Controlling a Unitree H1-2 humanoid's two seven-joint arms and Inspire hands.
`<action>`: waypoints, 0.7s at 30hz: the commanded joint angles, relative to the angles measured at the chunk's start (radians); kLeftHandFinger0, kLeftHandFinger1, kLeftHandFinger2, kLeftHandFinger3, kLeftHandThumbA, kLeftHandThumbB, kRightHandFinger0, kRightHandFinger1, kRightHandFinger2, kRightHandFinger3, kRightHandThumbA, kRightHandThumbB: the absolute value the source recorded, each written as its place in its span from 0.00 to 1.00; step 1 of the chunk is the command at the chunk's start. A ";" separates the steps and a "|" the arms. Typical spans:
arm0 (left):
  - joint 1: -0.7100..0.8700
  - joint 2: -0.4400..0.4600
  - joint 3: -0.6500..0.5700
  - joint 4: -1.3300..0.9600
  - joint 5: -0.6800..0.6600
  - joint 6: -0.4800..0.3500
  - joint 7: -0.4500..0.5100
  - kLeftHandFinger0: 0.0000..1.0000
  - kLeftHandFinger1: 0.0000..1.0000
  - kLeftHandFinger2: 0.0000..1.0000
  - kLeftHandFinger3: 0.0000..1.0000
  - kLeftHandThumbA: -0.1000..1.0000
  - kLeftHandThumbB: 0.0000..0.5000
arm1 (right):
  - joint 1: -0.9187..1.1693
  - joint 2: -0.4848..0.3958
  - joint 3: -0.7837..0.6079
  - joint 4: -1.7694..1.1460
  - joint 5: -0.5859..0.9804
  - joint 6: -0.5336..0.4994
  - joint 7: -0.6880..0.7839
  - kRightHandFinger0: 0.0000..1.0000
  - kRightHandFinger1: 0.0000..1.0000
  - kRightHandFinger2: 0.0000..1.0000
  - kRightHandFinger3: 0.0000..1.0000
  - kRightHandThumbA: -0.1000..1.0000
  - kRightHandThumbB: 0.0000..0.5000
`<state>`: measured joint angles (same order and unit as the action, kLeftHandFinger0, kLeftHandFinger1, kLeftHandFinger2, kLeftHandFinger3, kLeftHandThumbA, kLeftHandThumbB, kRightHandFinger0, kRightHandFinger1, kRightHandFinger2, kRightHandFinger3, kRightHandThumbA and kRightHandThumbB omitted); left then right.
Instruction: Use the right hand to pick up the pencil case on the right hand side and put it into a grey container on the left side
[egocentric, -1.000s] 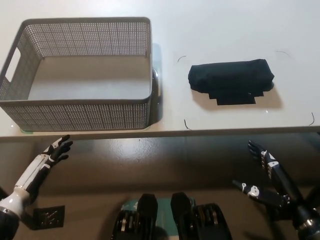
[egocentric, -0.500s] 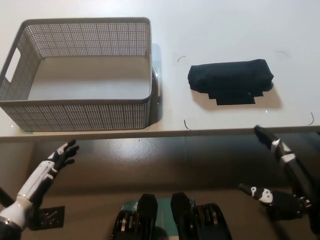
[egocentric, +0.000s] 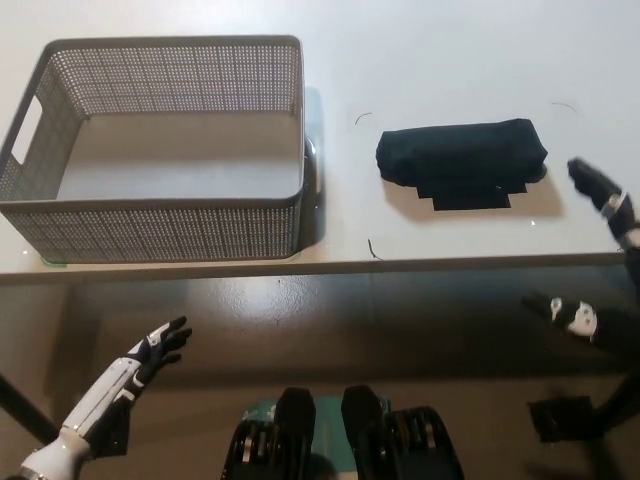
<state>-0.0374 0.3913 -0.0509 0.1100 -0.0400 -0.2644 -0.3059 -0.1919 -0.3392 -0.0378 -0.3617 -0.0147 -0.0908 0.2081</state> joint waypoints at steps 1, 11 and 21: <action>0.003 0.006 -0.004 -0.029 0.010 -0.049 -0.010 1.00 1.00 1.00 1.00 1.00 0.69 | -0.097 -0.038 -0.019 -0.020 -0.002 0.056 0.005 1.00 1.00 1.00 1.00 1.00 0.69; 0.004 0.005 -0.001 0.031 0.005 -0.072 -0.009 1.00 1.00 1.00 1.00 1.00 0.68 | -0.354 -0.090 0.048 0.116 -0.110 0.167 0.035 1.00 1.00 1.00 1.00 0.94 0.62; -0.001 0.004 -0.003 0.069 0.030 -0.096 -0.002 1.00 1.00 1.00 1.00 1.00 0.66 | -0.630 -0.152 0.207 0.359 -0.312 0.158 0.066 1.00 1.00 1.00 1.00 1.00 0.95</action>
<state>-0.0313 0.3865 -0.0552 0.1780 -0.0273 -0.3021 -0.3078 -0.6899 -0.4520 0.1299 -0.0580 -0.2065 0.0566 0.2478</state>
